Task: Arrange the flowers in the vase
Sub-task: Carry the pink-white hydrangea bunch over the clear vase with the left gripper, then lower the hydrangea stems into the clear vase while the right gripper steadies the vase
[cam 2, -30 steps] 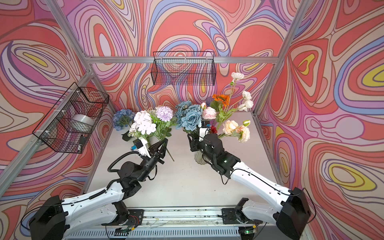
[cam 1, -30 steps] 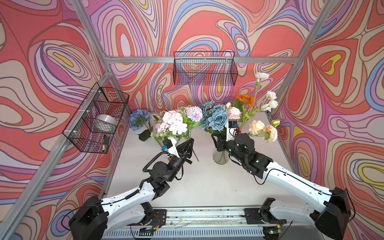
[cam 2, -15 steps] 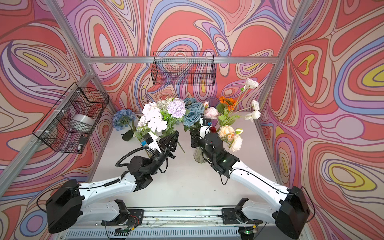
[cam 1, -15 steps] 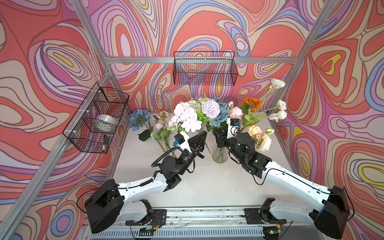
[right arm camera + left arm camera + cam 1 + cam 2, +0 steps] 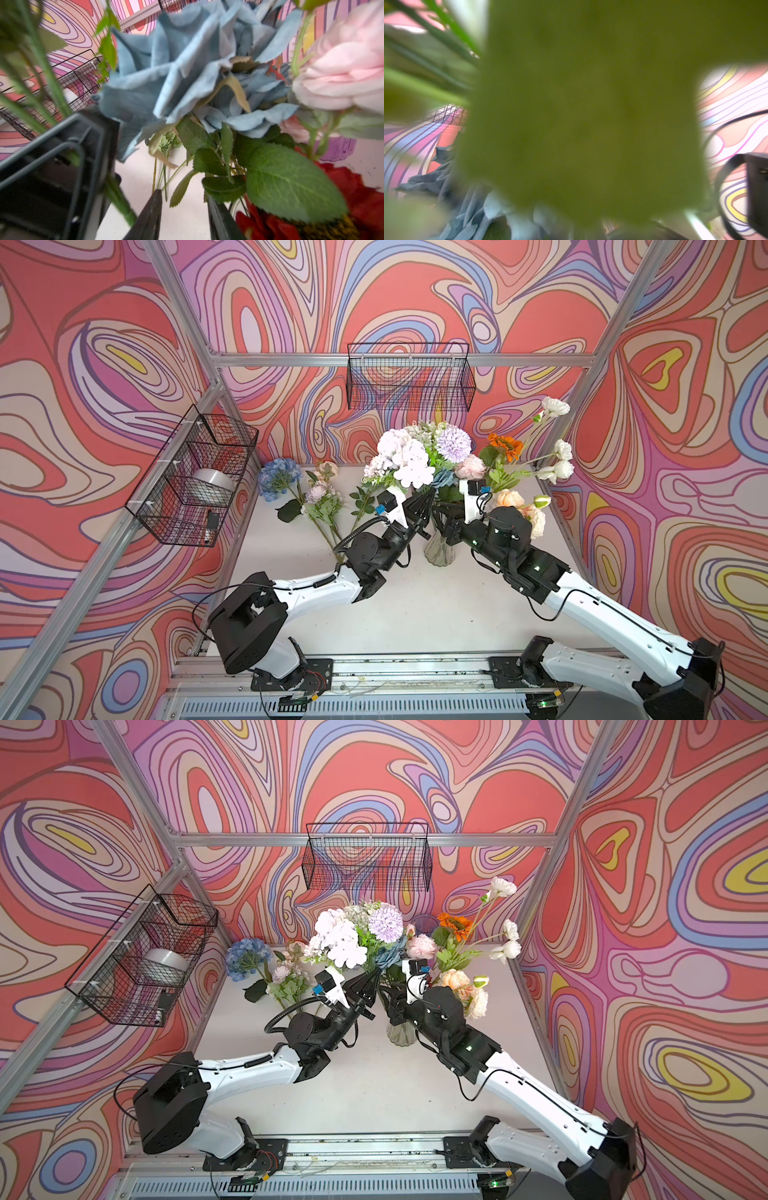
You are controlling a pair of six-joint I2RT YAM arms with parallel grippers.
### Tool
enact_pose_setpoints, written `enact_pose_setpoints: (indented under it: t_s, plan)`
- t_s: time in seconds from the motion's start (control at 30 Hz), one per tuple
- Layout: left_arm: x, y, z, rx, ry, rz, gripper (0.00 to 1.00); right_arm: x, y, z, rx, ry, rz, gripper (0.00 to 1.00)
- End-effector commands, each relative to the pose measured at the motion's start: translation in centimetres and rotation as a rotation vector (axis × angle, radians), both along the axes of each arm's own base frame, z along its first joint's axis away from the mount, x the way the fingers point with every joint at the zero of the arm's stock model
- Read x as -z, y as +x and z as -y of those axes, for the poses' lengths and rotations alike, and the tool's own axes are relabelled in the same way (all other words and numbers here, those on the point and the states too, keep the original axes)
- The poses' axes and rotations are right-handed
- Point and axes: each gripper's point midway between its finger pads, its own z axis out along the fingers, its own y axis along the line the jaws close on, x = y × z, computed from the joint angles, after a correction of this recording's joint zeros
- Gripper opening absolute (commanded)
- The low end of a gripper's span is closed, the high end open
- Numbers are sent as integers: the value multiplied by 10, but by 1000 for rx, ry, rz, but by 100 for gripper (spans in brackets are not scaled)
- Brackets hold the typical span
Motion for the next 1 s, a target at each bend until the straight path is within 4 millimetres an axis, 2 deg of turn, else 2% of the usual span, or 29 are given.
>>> enact_pose_setpoints:
  t_s: [0.0,0.13,0.23,0.43,0.53,0.67,0.8,0.97]
  plan:
    - [-21,-4,2,-3,-40,83,0,32,-29,-5,-120,-80,-113,40]
    - [-12,5,13,-4,-27,65,0,60,-48,-1,-173,-122,-210,42]
    - [-4,11,22,3,-15,55,0,82,-55,6,-165,-159,-269,45]
    - [7,22,35,-14,16,58,0,121,-51,34,-41,-276,-308,51]
    - [8,24,42,-28,44,85,0,133,-46,52,48,-314,-290,52]
    - [12,28,50,-49,85,117,0,136,-38,77,186,-331,-246,55]
    - [26,32,58,-56,120,114,0,130,-29,99,319,-331,-195,62]
    - [44,30,63,-73,176,112,0,115,-19,92,317,-286,-97,70]
